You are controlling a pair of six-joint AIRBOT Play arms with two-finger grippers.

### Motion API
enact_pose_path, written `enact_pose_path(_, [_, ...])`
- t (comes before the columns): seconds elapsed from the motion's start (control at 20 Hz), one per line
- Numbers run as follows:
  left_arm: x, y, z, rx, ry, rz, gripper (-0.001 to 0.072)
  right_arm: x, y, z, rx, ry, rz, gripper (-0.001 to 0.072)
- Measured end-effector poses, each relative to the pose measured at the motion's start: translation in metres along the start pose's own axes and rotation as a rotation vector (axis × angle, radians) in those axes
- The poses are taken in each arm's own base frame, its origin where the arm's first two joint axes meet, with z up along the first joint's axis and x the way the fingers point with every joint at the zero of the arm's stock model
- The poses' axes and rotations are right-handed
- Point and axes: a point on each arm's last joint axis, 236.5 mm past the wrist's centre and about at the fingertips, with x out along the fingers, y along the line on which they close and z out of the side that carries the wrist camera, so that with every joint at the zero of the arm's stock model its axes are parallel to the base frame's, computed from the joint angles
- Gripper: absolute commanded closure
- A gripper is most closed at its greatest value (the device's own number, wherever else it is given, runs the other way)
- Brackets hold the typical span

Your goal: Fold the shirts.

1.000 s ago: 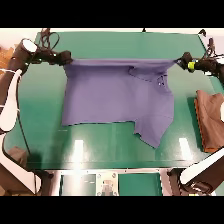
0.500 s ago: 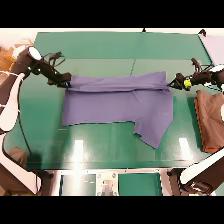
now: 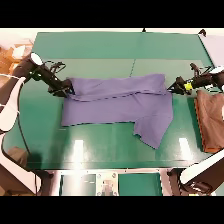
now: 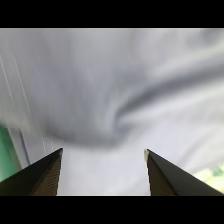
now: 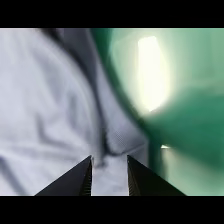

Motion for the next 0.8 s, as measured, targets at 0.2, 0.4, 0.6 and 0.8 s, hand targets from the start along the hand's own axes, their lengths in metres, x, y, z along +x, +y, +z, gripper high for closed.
enact_pose_path(0.2, [-0.032,0.009,-0.049,-0.080,0.119,0.018,0.0128,-0.045,0.004,-0.027,0.029,0.012,-0.024,0.0461])
enact_pose_path(0.4, [-0.046,0.019,-0.105,-0.112,0.090,0.087,0.0127,-0.076,-0.018,-0.094,0.121,0.021,-0.094,0.0461])
enact_pose_path(0.6, [-0.024,0.025,-0.164,-0.175,0.019,0.098,0.0126,-0.077,-0.048,-0.162,0.274,-0.027,-0.116,0.0391])
enact_pose_path(0.8, [0.020,0.017,-0.188,-0.282,-0.118,-0.008,0.0126,-0.053,-0.061,-0.206,0.389,-0.078,-0.097,0.0308])
